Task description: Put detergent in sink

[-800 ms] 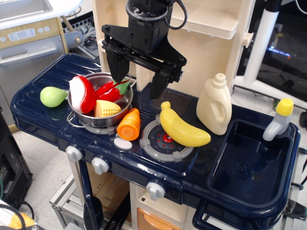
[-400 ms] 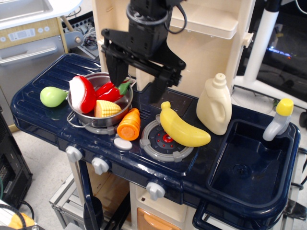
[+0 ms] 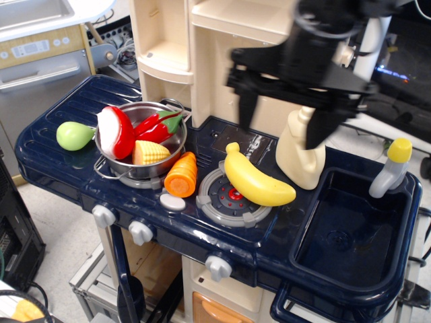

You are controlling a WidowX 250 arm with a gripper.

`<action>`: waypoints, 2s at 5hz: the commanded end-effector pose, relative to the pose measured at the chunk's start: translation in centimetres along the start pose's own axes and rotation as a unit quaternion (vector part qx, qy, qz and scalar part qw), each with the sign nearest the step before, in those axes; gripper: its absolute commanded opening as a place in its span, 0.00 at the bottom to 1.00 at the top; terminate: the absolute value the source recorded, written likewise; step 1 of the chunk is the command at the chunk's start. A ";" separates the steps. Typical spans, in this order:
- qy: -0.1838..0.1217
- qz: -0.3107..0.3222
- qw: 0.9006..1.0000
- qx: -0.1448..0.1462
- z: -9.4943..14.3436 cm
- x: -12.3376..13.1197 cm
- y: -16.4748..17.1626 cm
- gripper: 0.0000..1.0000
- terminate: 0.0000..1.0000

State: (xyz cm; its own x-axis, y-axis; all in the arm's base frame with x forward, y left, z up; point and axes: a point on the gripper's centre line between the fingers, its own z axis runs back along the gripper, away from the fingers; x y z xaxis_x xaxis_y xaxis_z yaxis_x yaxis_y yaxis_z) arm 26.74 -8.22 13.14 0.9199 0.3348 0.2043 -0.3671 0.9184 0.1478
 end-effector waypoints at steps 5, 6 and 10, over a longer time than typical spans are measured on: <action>-0.117 0.051 0.992 0.007 -5.4 5.7 -3.7 1.00 0.00; -0.122 0.053 0.991 0.016 -6.5 6.0 -3.3 1.00 0.00; -0.115 0.100 0.988 0.015 -2.6 4.5 -6.1 0.00 0.00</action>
State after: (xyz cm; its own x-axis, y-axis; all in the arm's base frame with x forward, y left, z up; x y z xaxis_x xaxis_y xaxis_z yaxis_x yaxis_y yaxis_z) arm 32.63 -12.08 8.01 0.8068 0.4229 0.4125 -0.5263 0.8317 0.1769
